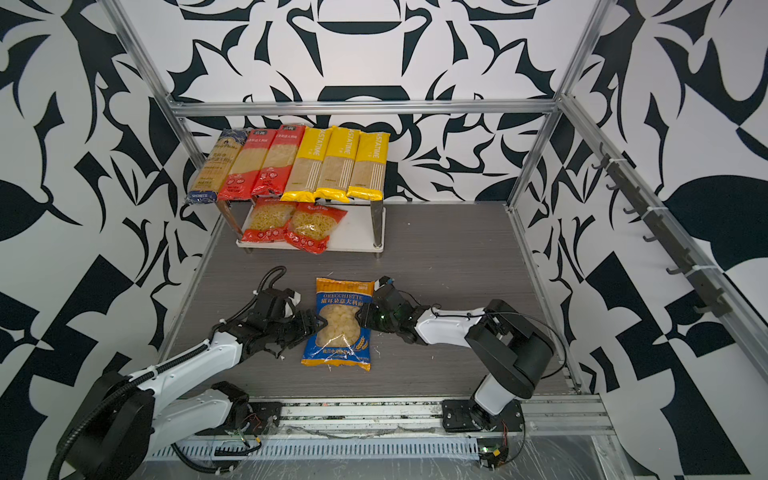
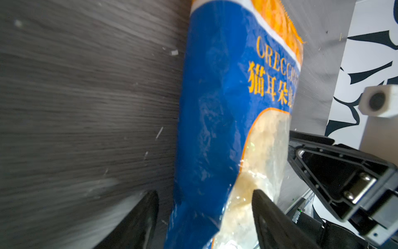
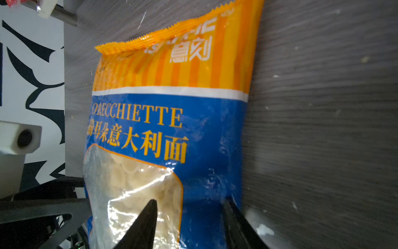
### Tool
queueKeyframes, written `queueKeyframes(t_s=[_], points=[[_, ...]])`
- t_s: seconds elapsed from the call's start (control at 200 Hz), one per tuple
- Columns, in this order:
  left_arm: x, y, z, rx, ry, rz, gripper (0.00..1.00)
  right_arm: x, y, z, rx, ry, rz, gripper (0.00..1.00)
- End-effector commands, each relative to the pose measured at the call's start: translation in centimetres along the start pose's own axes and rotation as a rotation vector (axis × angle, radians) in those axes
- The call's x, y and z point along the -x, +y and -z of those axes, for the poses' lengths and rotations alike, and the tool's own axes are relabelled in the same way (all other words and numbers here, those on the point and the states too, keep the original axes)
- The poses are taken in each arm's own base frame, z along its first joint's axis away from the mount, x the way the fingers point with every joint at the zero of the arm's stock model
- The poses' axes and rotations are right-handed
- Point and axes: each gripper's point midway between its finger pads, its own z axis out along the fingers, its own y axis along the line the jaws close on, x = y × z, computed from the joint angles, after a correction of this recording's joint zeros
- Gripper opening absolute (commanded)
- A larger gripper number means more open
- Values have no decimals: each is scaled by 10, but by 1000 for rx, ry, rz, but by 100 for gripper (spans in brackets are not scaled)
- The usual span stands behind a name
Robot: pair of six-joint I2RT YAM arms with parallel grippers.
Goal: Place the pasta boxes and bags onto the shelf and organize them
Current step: 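Grasp the blue orecchiette bag's two ends with both grippers, then lift and carry the orecchiette bag onto the lower shelf with both grippers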
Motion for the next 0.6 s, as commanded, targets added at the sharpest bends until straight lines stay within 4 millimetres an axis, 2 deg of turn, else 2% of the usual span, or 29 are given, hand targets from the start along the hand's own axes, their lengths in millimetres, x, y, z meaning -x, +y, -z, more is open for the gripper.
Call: queueKeyframes(t_s=[0.0, 0.165, 0.325, 0.595], points=[[-3, -7, -1, -38, 8, -9, 73, 6, 1, 16, -20, -39, 36, 54], [-4, -3, 1, -12, 3, -10, 76, 3, -2, 20, -36, -19, 45, 55], [-5, 7, 0, 14, -17, 2, 78, -3, -3, 12, -43, -19, 34, 55], [-12, -16, -21, -19, 56, -37, 72, -20, 19, -17, 15, 43, 44, 54]])
